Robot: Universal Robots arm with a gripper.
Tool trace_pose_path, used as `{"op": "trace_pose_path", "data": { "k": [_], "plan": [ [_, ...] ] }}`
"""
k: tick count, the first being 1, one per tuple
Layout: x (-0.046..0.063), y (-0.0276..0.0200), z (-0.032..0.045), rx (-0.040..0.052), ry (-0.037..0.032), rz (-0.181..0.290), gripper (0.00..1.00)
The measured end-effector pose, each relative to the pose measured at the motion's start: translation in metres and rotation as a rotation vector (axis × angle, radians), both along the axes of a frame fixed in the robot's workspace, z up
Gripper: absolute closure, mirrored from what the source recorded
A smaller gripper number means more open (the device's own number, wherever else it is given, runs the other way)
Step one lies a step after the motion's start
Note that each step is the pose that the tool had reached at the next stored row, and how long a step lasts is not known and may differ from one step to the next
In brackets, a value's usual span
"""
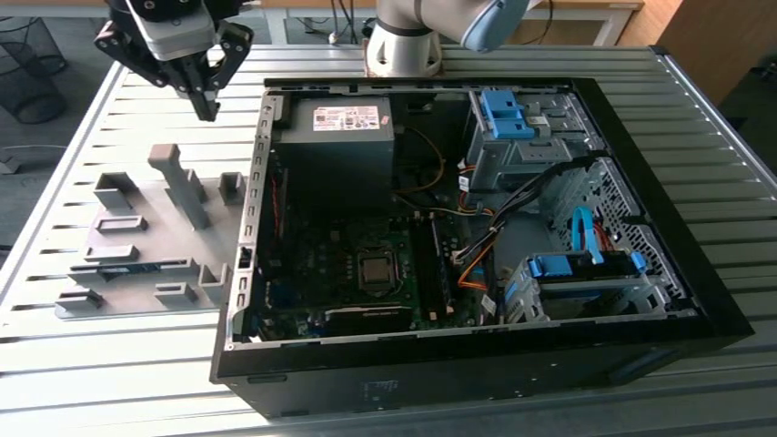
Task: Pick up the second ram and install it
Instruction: 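Reach for the second ram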
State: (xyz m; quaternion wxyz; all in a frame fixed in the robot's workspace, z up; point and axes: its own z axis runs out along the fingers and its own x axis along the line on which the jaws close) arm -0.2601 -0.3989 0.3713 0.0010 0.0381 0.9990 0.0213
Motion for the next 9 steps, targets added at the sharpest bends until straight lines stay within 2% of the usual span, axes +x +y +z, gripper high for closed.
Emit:
{"op": "trace_pose_path", "data": {
  "k": [9],
  "plan": [
    [-0.0032, 0.0, -0.0007, -0.0001, 0.0007, 0.0, 0.9]
  ]
}}
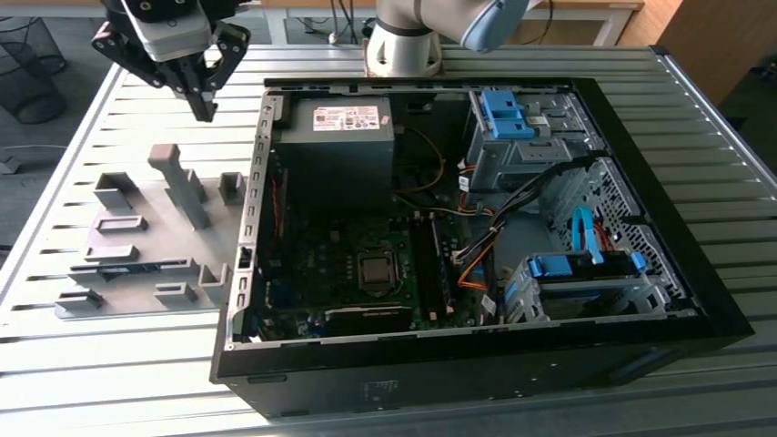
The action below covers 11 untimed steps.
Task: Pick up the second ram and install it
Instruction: 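Reach for the second ram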
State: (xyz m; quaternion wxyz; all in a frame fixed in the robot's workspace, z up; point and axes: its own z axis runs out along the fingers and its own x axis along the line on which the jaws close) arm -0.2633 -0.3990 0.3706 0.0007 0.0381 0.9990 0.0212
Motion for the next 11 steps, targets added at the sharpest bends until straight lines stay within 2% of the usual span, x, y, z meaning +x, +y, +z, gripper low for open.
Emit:
{"op": "trace_pose_path", "data": {
  "k": [6, 11],
  "plan": [
    [-0.014, -0.0011, -0.0012, 0.0, 0.0, 0.0, 0.9],
    [-0.026, -0.011, -0.0034, 0.0001, -0.0002, 0.0, 0.9]
  ]
}}
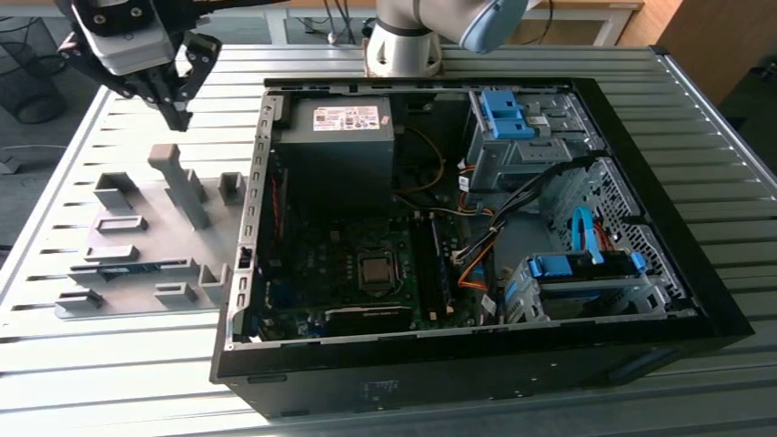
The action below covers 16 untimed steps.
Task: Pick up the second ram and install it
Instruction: 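Reach for the second ram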
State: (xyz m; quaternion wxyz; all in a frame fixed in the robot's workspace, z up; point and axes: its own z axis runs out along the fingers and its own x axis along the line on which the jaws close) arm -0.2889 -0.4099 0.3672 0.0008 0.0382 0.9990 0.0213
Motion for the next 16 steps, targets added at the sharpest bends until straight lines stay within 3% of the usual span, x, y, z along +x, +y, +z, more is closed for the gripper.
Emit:
{"op": "trace_pose_path", "data": {
  "k": [16],
  "plan": [
    [-0.07, -0.0029, -0.0111, -0.0001, 0.0, 0.001, 0.9]
  ]
}}
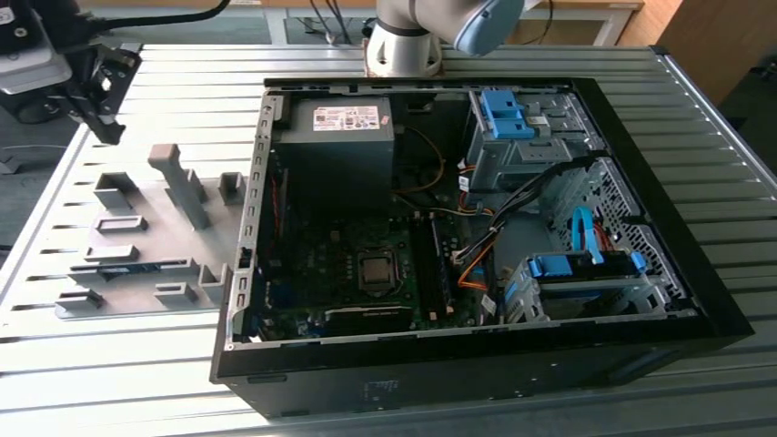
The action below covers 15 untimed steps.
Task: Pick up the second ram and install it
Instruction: 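Reach for the second ram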
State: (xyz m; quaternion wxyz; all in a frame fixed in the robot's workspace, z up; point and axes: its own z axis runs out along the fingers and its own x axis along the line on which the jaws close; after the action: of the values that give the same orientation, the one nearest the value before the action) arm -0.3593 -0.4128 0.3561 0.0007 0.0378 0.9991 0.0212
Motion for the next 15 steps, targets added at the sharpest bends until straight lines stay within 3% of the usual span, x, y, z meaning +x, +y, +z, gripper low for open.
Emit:
{"op": "trace_pose_path", "data": {
  "k": [4, 9, 15],
  "plan": [
    [-0.012, -0.0027, -0.0011, -0.0002, 0.0003, 0.001, 0.9],
    [-0.033, -0.0028, -0.0016, -0.0001, 0.0002, 0.002, 0.9],
    [-0.035, -0.0028, -0.0017, 0.0001, 0.0, 0.002, 0.9]
  ]
}}
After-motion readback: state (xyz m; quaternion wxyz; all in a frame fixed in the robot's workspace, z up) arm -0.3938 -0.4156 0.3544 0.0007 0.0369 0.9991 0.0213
